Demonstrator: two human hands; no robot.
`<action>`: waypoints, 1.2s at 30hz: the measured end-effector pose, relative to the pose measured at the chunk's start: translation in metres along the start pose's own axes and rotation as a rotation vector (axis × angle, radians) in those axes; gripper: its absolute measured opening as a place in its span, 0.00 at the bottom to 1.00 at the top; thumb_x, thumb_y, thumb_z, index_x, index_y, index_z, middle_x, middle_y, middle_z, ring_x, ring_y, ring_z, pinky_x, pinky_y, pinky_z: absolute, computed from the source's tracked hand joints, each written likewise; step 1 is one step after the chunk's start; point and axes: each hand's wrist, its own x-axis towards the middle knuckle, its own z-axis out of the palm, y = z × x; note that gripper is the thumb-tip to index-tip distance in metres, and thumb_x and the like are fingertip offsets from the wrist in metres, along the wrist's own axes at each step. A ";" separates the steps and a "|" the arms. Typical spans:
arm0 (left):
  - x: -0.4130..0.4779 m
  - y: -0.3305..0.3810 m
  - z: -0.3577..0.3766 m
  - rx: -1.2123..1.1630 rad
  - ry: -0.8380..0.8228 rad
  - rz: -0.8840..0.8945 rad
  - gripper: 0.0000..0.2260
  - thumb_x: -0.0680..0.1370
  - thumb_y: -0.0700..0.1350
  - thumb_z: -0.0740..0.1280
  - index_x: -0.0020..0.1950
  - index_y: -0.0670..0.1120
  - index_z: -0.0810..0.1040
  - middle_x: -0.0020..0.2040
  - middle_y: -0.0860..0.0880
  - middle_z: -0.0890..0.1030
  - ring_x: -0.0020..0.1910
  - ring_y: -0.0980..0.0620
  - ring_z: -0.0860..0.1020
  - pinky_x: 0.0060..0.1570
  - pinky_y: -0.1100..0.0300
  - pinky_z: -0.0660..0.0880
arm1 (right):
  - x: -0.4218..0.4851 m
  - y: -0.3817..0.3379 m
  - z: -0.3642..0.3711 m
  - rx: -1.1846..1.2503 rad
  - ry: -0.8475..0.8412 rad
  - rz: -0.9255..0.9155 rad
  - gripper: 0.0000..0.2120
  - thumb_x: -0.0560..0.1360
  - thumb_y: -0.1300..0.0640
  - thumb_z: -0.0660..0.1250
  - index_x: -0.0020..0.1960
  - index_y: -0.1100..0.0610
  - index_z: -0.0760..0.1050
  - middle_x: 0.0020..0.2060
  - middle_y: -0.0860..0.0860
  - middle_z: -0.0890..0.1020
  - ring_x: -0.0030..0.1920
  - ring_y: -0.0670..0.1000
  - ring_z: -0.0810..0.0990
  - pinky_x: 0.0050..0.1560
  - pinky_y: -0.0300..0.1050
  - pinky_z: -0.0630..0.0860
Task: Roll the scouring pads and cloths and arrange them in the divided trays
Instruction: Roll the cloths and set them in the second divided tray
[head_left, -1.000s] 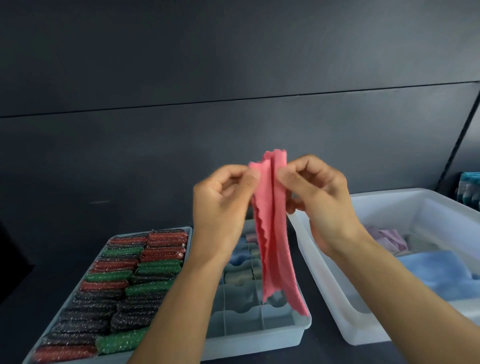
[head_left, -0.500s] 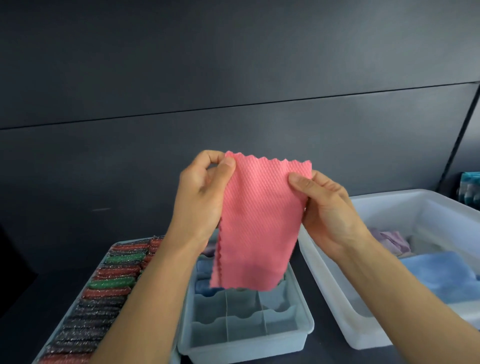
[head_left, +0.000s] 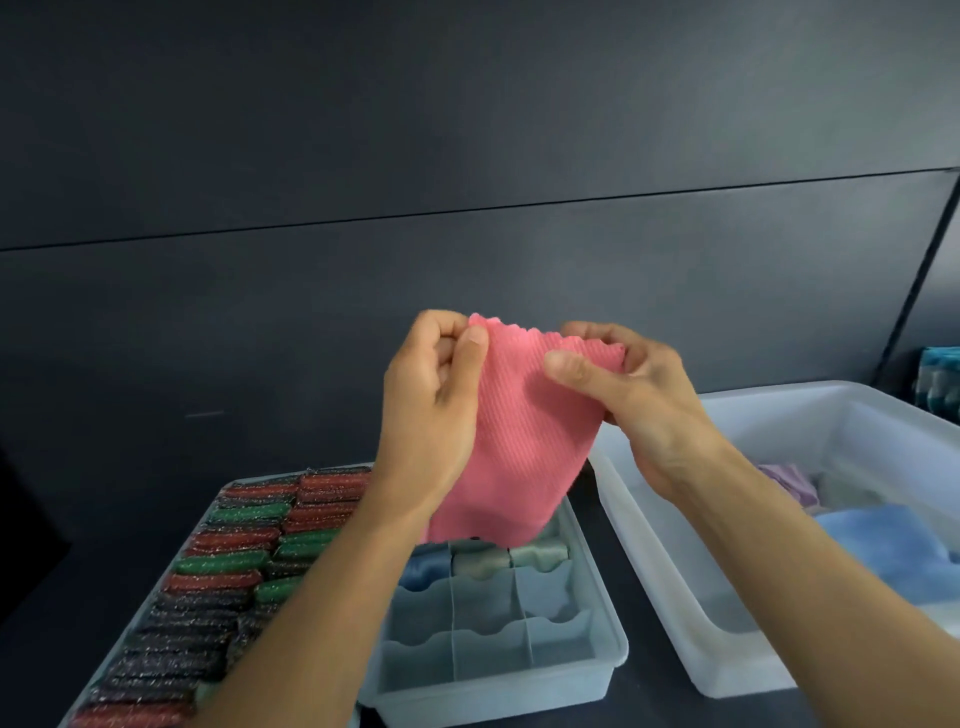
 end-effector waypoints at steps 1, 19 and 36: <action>-0.001 0.003 0.001 0.026 0.001 0.036 0.06 0.83 0.44 0.61 0.47 0.45 0.73 0.38 0.52 0.79 0.32 0.62 0.73 0.32 0.68 0.67 | 0.000 0.000 0.002 0.035 0.010 0.004 0.17 0.60 0.56 0.79 0.47 0.57 0.80 0.39 0.49 0.84 0.38 0.45 0.82 0.37 0.35 0.76; 0.001 -0.002 0.001 0.123 0.034 -0.033 0.03 0.71 0.43 0.74 0.42 0.50 0.81 0.35 0.51 0.83 0.36 0.47 0.82 0.39 0.47 0.79 | 0.002 0.004 0.002 -0.223 0.175 -0.230 0.10 0.70 0.59 0.75 0.39 0.66 0.79 0.36 0.65 0.81 0.33 0.51 0.75 0.34 0.55 0.76; -0.012 -0.009 0.001 -0.161 -0.169 -0.262 0.23 0.70 0.56 0.74 0.63 0.52 0.76 0.56 0.51 0.81 0.51 0.61 0.80 0.48 0.61 0.78 | 0.007 -0.027 0.015 -0.025 0.017 -0.181 0.03 0.72 0.66 0.71 0.39 0.63 0.79 0.27 0.50 0.80 0.26 0.45 0.75 0.26 0.36 0.70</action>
